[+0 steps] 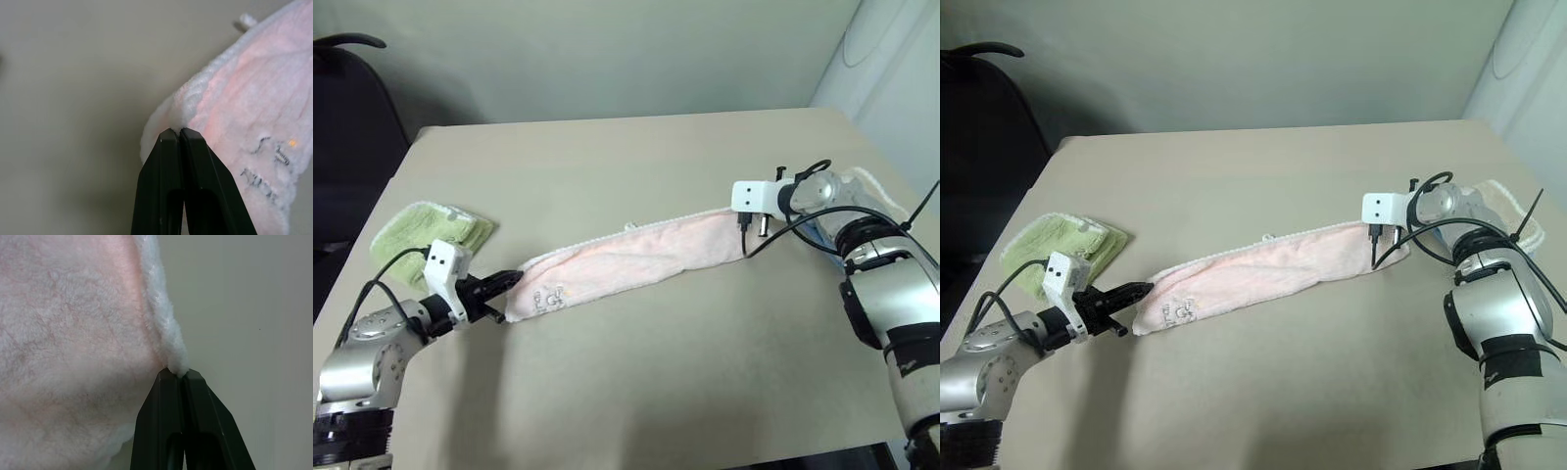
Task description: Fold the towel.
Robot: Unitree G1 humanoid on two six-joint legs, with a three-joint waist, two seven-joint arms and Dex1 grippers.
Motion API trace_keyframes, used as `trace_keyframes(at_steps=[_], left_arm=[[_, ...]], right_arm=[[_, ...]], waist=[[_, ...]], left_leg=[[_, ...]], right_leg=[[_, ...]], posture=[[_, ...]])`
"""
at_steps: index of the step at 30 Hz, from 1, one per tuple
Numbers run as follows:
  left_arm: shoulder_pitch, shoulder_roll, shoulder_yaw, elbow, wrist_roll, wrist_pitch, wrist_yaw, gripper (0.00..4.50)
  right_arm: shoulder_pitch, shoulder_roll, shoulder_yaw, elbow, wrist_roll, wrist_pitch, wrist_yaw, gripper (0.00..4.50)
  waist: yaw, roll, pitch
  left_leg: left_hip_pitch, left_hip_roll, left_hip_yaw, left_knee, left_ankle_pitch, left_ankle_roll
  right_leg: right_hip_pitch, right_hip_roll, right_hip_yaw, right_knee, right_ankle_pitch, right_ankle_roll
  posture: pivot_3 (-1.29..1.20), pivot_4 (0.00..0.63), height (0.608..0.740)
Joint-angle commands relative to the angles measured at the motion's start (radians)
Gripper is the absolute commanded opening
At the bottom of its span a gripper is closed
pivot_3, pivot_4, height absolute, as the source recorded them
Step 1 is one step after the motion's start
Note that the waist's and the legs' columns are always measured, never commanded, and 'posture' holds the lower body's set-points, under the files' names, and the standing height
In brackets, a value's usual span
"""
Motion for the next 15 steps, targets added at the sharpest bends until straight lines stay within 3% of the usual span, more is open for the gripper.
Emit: trace_keyframes(at_steps=[1, 12, 13, 15], left_arm=[[-0.023, -0.006, 0.006, 0.025, 0.019, -0.026, -0.001, 0.64], [-0.005, -0.015, 0.056, 0.032, 0.005, -0.019, 0.001, 4.40], [0.005, -0.013, 0.064, 0.023, 0.017, -0.033, 0.012, 4.50], [0.021, -0.011, 0.085, 0.006, 0.029, -0.050, 0.031, 4.50]], right_arm=[[-0.006, -0.008, -0.006, -0.005, 0.002, -0.003, -0.013, 0.45], [-0.009, -0.044, 0.008, -0.015, -0.027, -0.053, -0.108, 3.97], [-0.015, -0.054, 0.014, -0.018, -0.041, -0.060, -0.149, 4.31], [-0.025, -0.072, 0.018, -0.022, -0.055, -0.073, -0.198, 4.49]], waist=[[0.000, 0.000, 0.000], [0.000, 0.000, 0.000], [0.000, 0.000, 0.000], [0.000, 0.000, 0.000]], left_leg=[[0.000, 0.000, 0.000, 0.000, 0.000, 0.000], [-0.001, 0.000, 0.000, 0.000, 0.000, 0.000], [-0.001, 0.000, 0.000, 0.000, 0.000, 0.000], [-0.001, 0.000, 0.000, 0.000, 0.000, 0.000]], right_leg=[[0.000, 0.000, 0.000, 0.000, 0.000, 0.000], [0.000, 0.000, 0.000, 0.000, 0.000, 0.000], [0.000, 0.000, 0.000, 0.000, 0.000, 0.000], [0.000, 0.000, 0.000, 0.000, 0.000, 0.000]], posture=[[0.00, 0.150, 0.740], [0.00, 0.150, 0.740], [0.00, 0.150, 0.740], [0.00, 0.150, 0.740]])
